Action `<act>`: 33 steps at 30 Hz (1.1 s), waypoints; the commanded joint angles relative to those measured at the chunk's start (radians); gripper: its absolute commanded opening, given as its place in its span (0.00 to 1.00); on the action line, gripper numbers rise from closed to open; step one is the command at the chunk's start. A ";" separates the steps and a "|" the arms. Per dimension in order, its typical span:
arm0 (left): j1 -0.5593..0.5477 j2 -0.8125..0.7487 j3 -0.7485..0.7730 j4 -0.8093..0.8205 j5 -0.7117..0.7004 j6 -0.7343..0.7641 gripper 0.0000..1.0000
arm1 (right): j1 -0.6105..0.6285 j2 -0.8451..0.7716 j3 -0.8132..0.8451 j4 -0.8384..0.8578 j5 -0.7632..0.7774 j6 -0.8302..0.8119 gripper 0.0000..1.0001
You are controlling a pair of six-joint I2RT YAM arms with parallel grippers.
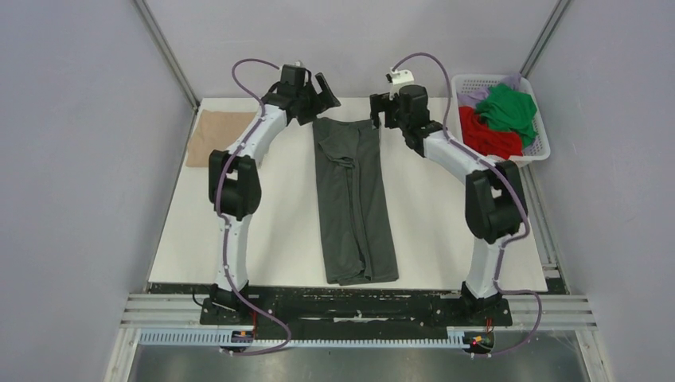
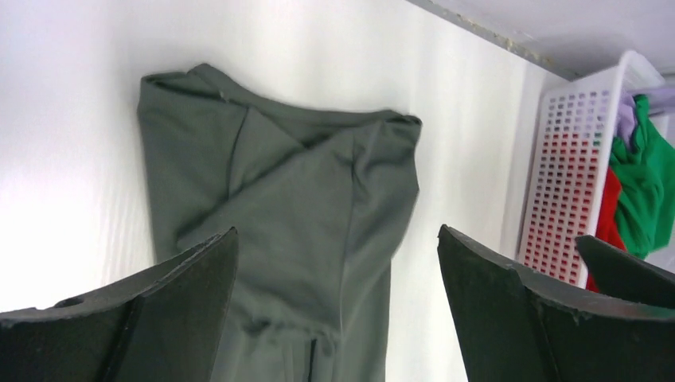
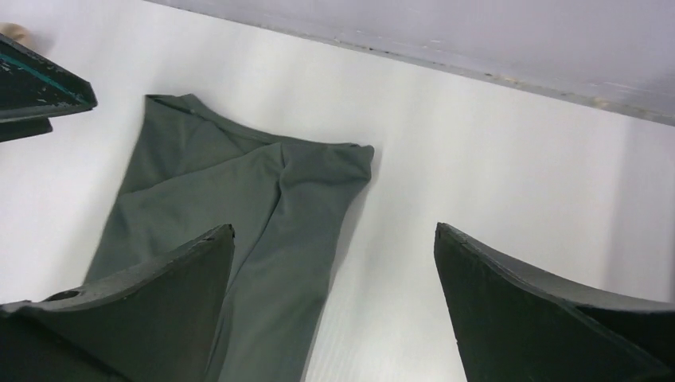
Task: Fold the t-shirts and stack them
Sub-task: Rotate the tshirt 80 degrees, then grab the bottom of the folded rectangular tshirt with both arms
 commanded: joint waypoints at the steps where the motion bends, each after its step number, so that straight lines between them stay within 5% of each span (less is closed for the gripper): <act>1: -0.065 -0.286 -0.181 -0.093 -0.094 0.084 1.00 | 0.006 -0.261 -0.233 0.045 -0.043 0.050 0.98; 11: -0.374 -0.927 -0.989 -0.046 -0.374 -0.050 1.00 | 0.071 -0.776 -0.897 -0.140 -0.145 0.204 0.98; 20: -0.668 -1.313 -1.477 -0.035 -0.307 -0.280 1.00 | 0.189 -1.178 -1.251 -0.183 -0.250 0.347 0.93; 26: -0.831 -1.303 -1.592 0.064 -0.226 -0.341 0.99 | 0.237 -1.259 -1.353 -0.206 -0.388 0.378 0.81; 33: -0.876 -1.141 -1.572 0.119 -0.230 -0.354 0.83 | 0.282 -1.261 -1.415 -0.221 -0.443 0.405 0.69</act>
